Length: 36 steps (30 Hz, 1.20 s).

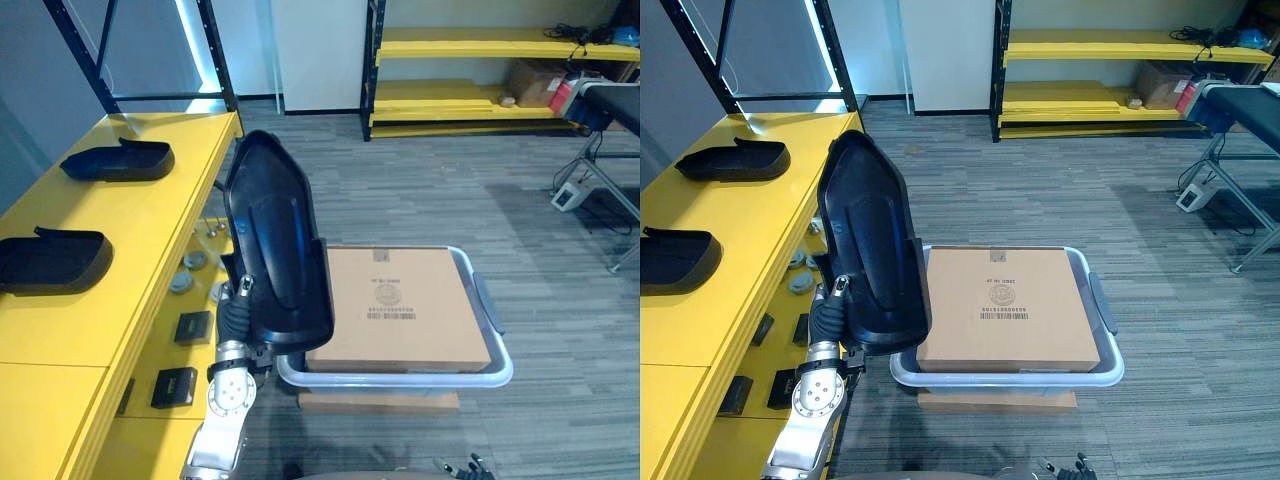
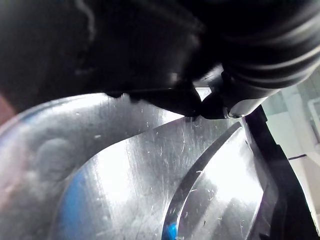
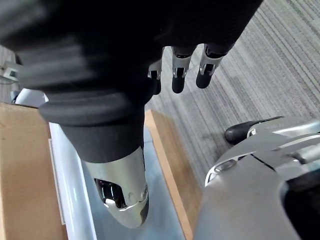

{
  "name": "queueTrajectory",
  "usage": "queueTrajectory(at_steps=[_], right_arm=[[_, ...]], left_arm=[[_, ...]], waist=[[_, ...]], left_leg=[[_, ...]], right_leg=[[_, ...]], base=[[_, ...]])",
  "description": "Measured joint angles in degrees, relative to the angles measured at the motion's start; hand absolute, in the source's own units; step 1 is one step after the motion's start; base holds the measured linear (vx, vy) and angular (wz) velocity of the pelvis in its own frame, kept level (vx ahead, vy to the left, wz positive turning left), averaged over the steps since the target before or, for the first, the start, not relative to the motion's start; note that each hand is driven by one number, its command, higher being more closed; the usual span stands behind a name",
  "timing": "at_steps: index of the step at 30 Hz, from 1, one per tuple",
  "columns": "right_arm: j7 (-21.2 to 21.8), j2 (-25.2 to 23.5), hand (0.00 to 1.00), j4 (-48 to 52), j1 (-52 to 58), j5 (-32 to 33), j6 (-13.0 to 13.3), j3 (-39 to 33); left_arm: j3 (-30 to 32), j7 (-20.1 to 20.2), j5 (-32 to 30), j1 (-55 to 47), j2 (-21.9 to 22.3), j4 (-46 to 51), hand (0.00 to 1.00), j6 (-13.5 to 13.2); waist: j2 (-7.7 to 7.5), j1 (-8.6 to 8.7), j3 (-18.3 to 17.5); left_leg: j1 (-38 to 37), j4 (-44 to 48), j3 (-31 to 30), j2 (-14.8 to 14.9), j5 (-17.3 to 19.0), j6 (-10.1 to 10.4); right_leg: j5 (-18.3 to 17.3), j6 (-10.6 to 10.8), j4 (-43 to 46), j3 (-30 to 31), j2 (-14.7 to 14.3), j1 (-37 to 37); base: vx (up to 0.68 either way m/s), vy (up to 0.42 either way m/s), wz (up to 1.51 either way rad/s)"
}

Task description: Walk over and take plastic housings, then place them on the shelf

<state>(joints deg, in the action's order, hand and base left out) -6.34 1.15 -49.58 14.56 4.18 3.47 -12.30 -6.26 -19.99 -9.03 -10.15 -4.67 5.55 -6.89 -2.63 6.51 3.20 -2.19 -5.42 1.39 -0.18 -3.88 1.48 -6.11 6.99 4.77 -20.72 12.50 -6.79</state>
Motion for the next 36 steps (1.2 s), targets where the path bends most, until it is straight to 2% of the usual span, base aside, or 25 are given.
queueTrajectory(at_steps=[1,3,5,6,7,8,9,10,11,12,15,16,17,18,19,21,22,23,25,27,28,29,30,32,36], right_arm=[[0.0,-0.2,0.0,-0.9,-0.5,-0.4,0.1,0.6],[-0.4,-0.1,0.0,-2.3,-1.8,-1.0,0.1,1.6],[-1.2,-0.4,0.0,-3.6,-3.2,-1.9,0.3,1.7],[-1.2,-0.5,0.0,-3.7,-3.5,-2.2,0.3,1.6],[-1.2,-0.5,0.0,-4.2,-4.1,-2.7,0.2,1.8],[-1.3,-0.5,0.0,-4.2,-4.3,-2.8,0.1,2.4],[-1.3,-0.1,0.0,-4.0,-4.4,-3.3,0.1,3.8],[-1.4,0.2,0.0,-4.0,-4.8,-3.7,0.0,4.1],[-1.5,0.5,0.0,-4.0,-5.7,-4.2,-0.2,4.4],[-1.5,0.7,0.0,-4.0,-6.3,-4.3,-0.3,4.4],[-2.2,-0.2,0.0,-3.3,-8.5,-4.4,-1.4,6.8],[-2.3,-0.7,0.0,-3.1,-8.9,-4.5,-1.5,6.6],[-2.4,-1.3,0.0,-3.1,-9.5,-4.5,-1.7,6.7],[-2.4,-1.6,0.0,-3.1,-9.9,-4.5,-2.1,6.7],[-2.4,-1.8,0.0,-3.1,-10.4,-4.5,-2.3,6.8],[-2.6,-1.5,0.0,-3.0,-13.5,-4.5,-2.2,8.4],[-2.8,-1.3,0.0,-3.0,-14.2,-4.5,-2.1,9.1],[-3.2,-1.2,0.0,-2.8,-15.2,-4.5,-2.1,10.8],[-3.6,-1.1,0.0,-1.3,-15.5,-4.5,-1.7,12.3],[-3.6,-0.8,0.0,-0.5,-15.2,-4.5,-1.5,13.7],[-3.7,-0.9,0.0,-0.5,-14.8,-4.5,-1.5,13.8],[-3.8,-0.8,0.0,-0.8,-13.8,-4.5,-1.5,14.0],[-3.8,-0.5,0.0,-1.0,-13.5,-4.5,-1.8,14.0],[-3.8,-0.2,0.0,-0.8,-13.7,-4.5,-1.7,14.0],[-3.7,-0.5,0.0,-0.8,-12.3,-4.7,-1.6,12.9]], left_arm=[[-0.3,0.0,0.0,0.1,0.0,0.0,1.0,-0.1],[-1.3,0.0,0.5,0.8,0.0,0.1,1.0,-0.4],[-2.8,-0.1,1.6,1.6,0.0,0.0,1.0,-0.3],[-3.3,-0.1,1.8,2.2,0.0,0.0,1.0,-0.3],[-3.5,-0.1,1.8,2.5,0.0,0.0,1.0,-0.4],[-3.6,-0.1,1.9,2.5,0.1,0.0,1.0,-0.4],[-4.4,-0.1,2.1,3.0,0.5,0.0,1.0,-0.4],[-5.4,-0.1,2.2,3.6,0.8,0.0,1.0,-0.4],[-6.2,-0.1,2.2,4.7,1.2,0.2,1.0,-0.5],[-6.6,-0.1,2.3,5.2,1.3,0.2,1.0,-0.6],[-7.8,0.0,3.8,6.5,1.4,0.2,1.0,-0.8],[-8.6,0.0,4.2,6.8,1.8,0.2,1.0,-0.8],[-9.6,0.1,4.4,7.2,2.0,0.2,1.0,-0.8],[-10.4,0.1,4.4,7.3,2.1,0.2,1.0,-0.8],[-11.5,0.1,4.4,7.3,2.2,0.2,1.0,-0.8],[-11.7,-0.3,4.4,7.5,2.3,0.1,1.0,-0.8],[-11.7,-0.3,4.4,7.5,2.3,-0.1,1.0,-0.8],[-11.9,-0.3,4.4,7.6,2.2,-0.8,1.0,-0.9],[-12.8,-0.3,4.4,8.0,2.2,-2.2,1.0,-1.0],[-14.9,-0.2,4.4,8.4,2.3,-4.5,1.0,-1.0],[-15.6,-0.1,4.4,8.4,2.1,-4.9,1.0,-1.0],[-16.2,-0.1,4.4,8.4,2.5,-5.9,1.0,-1.0],[-16.6,0.0,4.3,7.9,2.8,-6.0,1.0,-1.0],[-15.5,0.1,4.3,7.2,2.8,-6.0,1.0,-1.0],[-13.5,1.1,4.3,4.7,2.7,-6.0,1.0,-1.2]], waist=[[-0.38,-0.81,0.0],[-1.28,-1.2,0.6],[-1.73,-2.36,1.4],[-1.67,-2.61,1.9],[-2.1,-2.79,2.5],[-2.22,-2.91,2.7],[-2.45,-2.31,3.1],[-1.79,-2.41,2.9],[-1.05,-2.46,3.0],[-0.72,-2.4,3.1],[-1.15,-3.29,3.2],[-0.88,-3.38,3.1],[-0.92,-3.65,3.2],[-0.8,-3.78,3.2],[-0.2,-3.57,3.6],[1.71,-3.54,4.8],[1.99,-3.56,5.0],[2.22,-3.64,5.0],[2.27,-3.14,5.1],[2.31,-2.2,5.0],[1.92,-2.28,4.9],[1.8,-2.44,4.6],[2.78,-3.68,4.1],[3.7,-4.04,3.4],[3.32,-4.15,2.8]], left_leg=[[1.0,0.2,-1.4,-0.2,-0.3,0.0],[5.5,3.1,-7.0,-1.1,-1.1,0.2],[8.4,3.6,-6.6,-1.7,-2.5,-0.4],[9.7,3.5,-1.9,-1.5,-2.0,-2.3],[10.1,3.8,6.9,0.0,-0.4,-4.5],[10.2,4.8,11.5,0.8,0.1,-5.1],[11.5,8.1,19.8,2.7,0.2,-5.2],[12.6,10.2,25.4,3.1,0.4,-5.1],[13.9,12.0,35.5,3.8,2.0,-7.4],[14.3,12.3,38.9,4.0,3.0,-8.8],[14.4,12.0,37.0,0.2,4.6,-10.3],[13.8,11.9,34.4,-1.6,5.3,-10.9],[12.6,11.9,31.5,-3.4,6.1,-11.4],[11.3,11.9,29.3,-4.6,6.7,-11.8],[9.4,11.7,26.5,-5.2,7.5,-12.3],[5.8,10.7,22.1,-5.0,7.8,-12.0],[4.6,10.2,21.3,-5.0,7.8,-12.0],[2.8,9.9,19.5,-5.3,7.7,-11.7],[1.3,10.0,15.8,-6.1,7.9,-11.0],[0.2,10.4,10.5,-7.2,7.9,-10.0],[0.1,10.2,9.3,-7.8,7.9,-9.4],[-0.9,9.3,7.7,-8.3,8.2,-8.4],[-2.0,8.2,7.1,-7.7,7.4,-7.2],[-1.8,6.8,7.2,-6.1,6.2,-5.4],[-2.6,4.5,7.4,-4.2,5.1,-3.8]], right_leg=[[-0.6,0.3,0.8,-1.5,0.2,0.0],[-2.2,0.5,2.8,-8.1,0.7,0.1],[-3.1,0.5,3.2,-13.2,0.8,-0.2],[-3.3,0.7,3.2,-16.2,1.1,-1.0],[-3.4,0.7,3.1,-19.4,1.3,-2.4],[-3.4,0.7,3.0,-21.1,1.6,-3.4],[-3.4,0.7,3.0,-23.9,1.7,-4.9],[-3.4,0.7,3.3,-25.8,2.0,-5.5],[-3.4,0.8,3.9,-28.6,2.0,-5.8],[-3.4,0.8,4.0,-29.8,1.8,-6.3],[-3.5,0.9,7.7,-34.9,4.1,-8.1],[-3.5,0.8,12.9,-36.0,6.7,-8.7],[-2.7,-0.3,20.4,-36.1,10.0,-8.9],[-0.7,-3.4,26.6,-34.9,12.5,-8.7],[0.6,-7.8,34.0,-30.5,14.6,-7.3],[-7.4,-6.2,44.9,-14.5,11.0,1.7],[-9.2,-6.2,45.5,-10.7,9.6,4.0],[-12.0,-6.2,44.1,-5.0,6.2,7.6],[-14.9,-5.6,37.9,2.7,1.3,12.4],[-14.4,-4.1,25.7,13.6,-4.4,15.0],[-12.2,-3.6,22.1,15.0,-4.6,14.7],[-7.9,-4.4,21.4,13.9,-3.9,13.5],[-7.2,-4.7,19.1,12.7,-4.3,12.1],[-4.8,-5.2,13.9,10.6,-5.9,10.0],[-1.5,-6.3,7.4,9.6,-8.4,7.1]], base=[[0.02,-0.063,0.95],[0.04,-0.087,1.49],[0.01,-0.049,1.44],[-0.03,0.0,1.63],[0.01,0.03,1.4],[0.09,0.029,1.7],[0.11,0.051,1.55],[0.11,0.123,1.83],[0.07,0.143,1.35],[0.09,0.223,1.35],[0.15,0.179,1.08],[0.24,0.183,1.28],[0.27,0.184,1.46],[0.33,0.156,1.34],[0.31,0.12,1.19],[0.26,0.098,0.94],[0.17,0.06,0.74],[0.21,0.057,0.78],[0.2,-0.001,1.12],[0.17,-0.065,1.51],[0.11,-0.08,1.42],[0.13,-0.096,0.97],[0.13,-0.102,0.72],[0.07,-0.108,0.26],[0.02,-0.076,0.05]])
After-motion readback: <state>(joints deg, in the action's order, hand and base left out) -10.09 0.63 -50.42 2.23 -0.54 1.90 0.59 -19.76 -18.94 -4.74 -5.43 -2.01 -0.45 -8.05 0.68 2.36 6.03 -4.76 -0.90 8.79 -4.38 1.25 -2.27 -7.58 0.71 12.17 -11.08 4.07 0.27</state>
